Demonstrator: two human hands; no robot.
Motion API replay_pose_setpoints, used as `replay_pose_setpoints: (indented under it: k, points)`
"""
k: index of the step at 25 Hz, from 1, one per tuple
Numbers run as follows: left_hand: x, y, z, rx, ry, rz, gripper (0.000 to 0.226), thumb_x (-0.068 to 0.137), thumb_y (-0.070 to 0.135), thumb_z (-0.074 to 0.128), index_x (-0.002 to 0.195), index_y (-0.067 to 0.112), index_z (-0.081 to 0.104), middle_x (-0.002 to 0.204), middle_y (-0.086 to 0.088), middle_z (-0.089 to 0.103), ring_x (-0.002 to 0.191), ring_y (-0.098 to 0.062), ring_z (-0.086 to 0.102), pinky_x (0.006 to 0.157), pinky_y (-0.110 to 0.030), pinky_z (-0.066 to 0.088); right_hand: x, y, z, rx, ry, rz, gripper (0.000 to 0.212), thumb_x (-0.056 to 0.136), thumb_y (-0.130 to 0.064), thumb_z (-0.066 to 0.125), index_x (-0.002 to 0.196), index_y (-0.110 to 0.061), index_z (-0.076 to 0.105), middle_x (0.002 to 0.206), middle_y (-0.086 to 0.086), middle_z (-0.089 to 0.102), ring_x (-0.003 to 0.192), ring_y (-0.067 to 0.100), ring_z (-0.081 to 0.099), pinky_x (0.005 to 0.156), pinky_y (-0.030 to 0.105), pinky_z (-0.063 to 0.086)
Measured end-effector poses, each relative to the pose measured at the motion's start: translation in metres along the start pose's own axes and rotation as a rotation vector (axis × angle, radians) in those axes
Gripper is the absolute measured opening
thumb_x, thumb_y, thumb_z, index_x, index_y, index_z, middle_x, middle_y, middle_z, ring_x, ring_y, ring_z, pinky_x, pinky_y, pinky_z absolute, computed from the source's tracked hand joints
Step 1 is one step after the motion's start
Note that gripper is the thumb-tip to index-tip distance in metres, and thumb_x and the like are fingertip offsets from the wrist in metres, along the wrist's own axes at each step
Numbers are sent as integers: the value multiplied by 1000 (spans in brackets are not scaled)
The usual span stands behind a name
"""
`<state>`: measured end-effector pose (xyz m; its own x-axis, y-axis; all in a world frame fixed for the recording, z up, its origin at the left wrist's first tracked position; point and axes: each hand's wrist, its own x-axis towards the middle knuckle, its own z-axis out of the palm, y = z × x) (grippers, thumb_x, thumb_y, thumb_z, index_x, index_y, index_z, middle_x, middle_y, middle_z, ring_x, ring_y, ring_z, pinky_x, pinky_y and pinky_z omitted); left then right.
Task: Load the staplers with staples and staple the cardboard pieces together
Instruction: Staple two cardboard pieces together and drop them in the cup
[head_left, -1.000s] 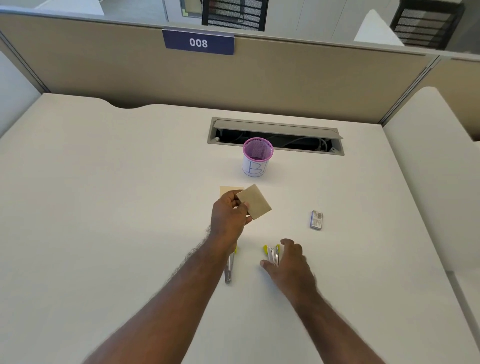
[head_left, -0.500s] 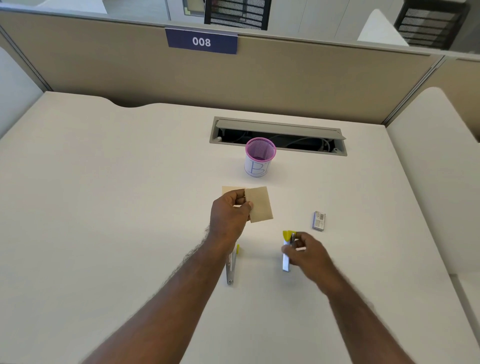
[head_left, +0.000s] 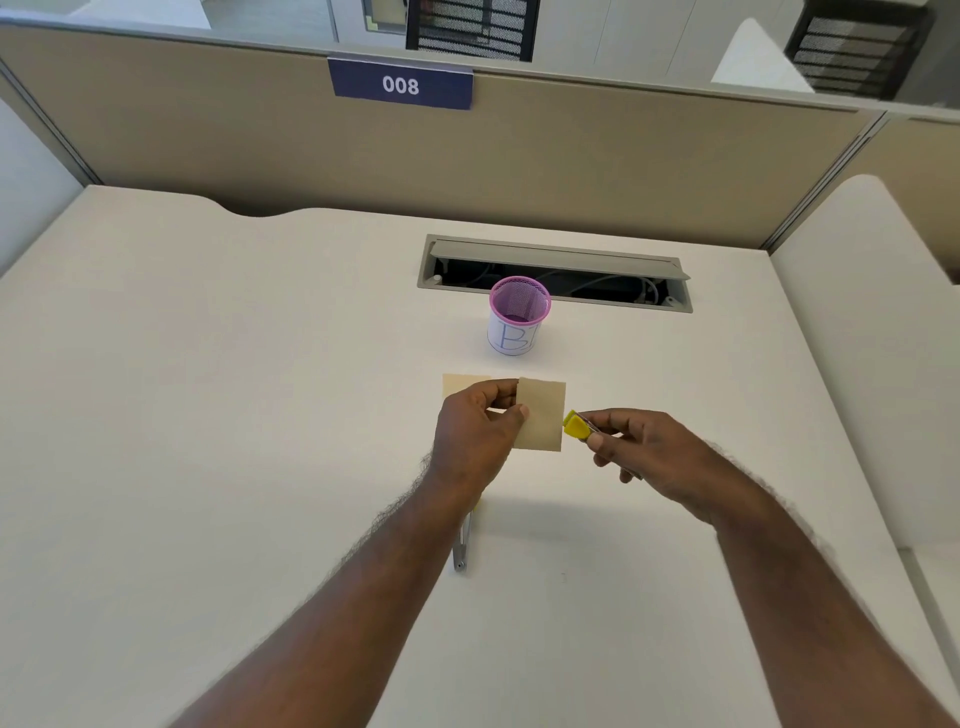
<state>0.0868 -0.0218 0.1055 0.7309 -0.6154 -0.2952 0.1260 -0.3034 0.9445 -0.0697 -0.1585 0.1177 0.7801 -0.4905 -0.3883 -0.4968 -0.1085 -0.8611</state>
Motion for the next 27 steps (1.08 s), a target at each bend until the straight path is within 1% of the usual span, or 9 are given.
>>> replay_pose_setpoints:
  k: [2, 5, 7, 9, 11, 13, 18, 24, 27]
  points:
    - [-1, 2, 0, 36, -20, 22, 27, 88, 5, 63, 113, 14, 71, 102, -2, 73, 95, -27, 70, 86, -47, 57, 2, -1, 0, -24, -19, 2, 22, 91, -30, 67, 98, -49, 73, 78, -14, 69, 73, 4, 59, 58, 23, 45]
    - [-5, 3, -1, 81, -47, 43, 26, 89, 7, 64, 112, 16, 72, 101, 1, 73, 91, -26, 69, 84, -45, 58, 5, 0, 2, -47, 6, 23, 18, 84, -35, 74, 95, -50, 74, 67, -9, 65, 66, 7, 53, 59, 30, 40]
    - [-7, 4, -2, 94, -64, 54, 26, 90, 7, 63, 113, 15, 72, 100, 2, 72, 85, -23, 67, 83, -42, 58, 4, 0, 3, -51, 16, 23, 17, 82, -39, 75, 95, -49, 74, 63, -10, 65, 62, 3, 53, 58, 28, 39]
    - [-8, 5, -3, 101, -71, 57, 26, 90, 7, 63, 113, 15, 72, 101, 1, 72, 84, -20, 65, 82, -39, 58, 3, -1, 3, -48, 8, 27, 17, 79, -44, 75, 95, -48, 74, 64, -11, 66, 62, 0, 55, 58, 28, 40]
    - [-8, 6, -4, 118, -75, 62, 26, 90, 8, 63, 113, 15, 72, 103, 0, 72, 86, -19, 65, 81, -34, 56, 1, -3, 2, -51, -16, 28, 28, 69, -54, 74, 96, -47, 74, 66, -10, 68, 63, 1, 55, 59, 28, 41]
    - [-9, 7, -4, 133, -86, 62, 27, 90, 8, 63, 115, 15, 72, 105, 0, 72, 87, -20, 65, 80, -30, 54, 1, -4, 3, -60, -41, 29, 34, 63, -59, 72, 95, -46, 74, 70, -11, 69, 65, 1, 56, 60, 28, 42]
    - [-16, 8, -1, 121, -198, 65, 26, 90, 4, 62, 113, 12, 72, 105, -6, 73, 90, -31, 68, 86, -41, 56, 1, -5, 6, -42, -97, -3, 36, 67, -59, 71, 92, -34, 76, 71, -8, 66, 69, 9, 52, 61, 30, 40]
    - [-15, 6, -2, 96, -213, 58, 26, 89, 3, 62, 110, 14, 73, 104, 0, 73, 81, -28, 69, 84, -46, 58, 5, -4, 9, -4, -74, 38, 37, 65, -55, 72, 93, -31, 77, 71, -8, 63, 69, 11, 49, 59, 29, 37]
    - [-15, 4, -3, 85, -237, 57, 26, 89, 1, 62, 109, 14, 73, 103, -1, 73, 83, -29, 70, 84, -49, 58, 5, -2, 9, -18, -72, 50, 36, 65, -55, 73, 89, -29, 76, 70, -10, 62, 66, 11, 45, 57, 28, 36]
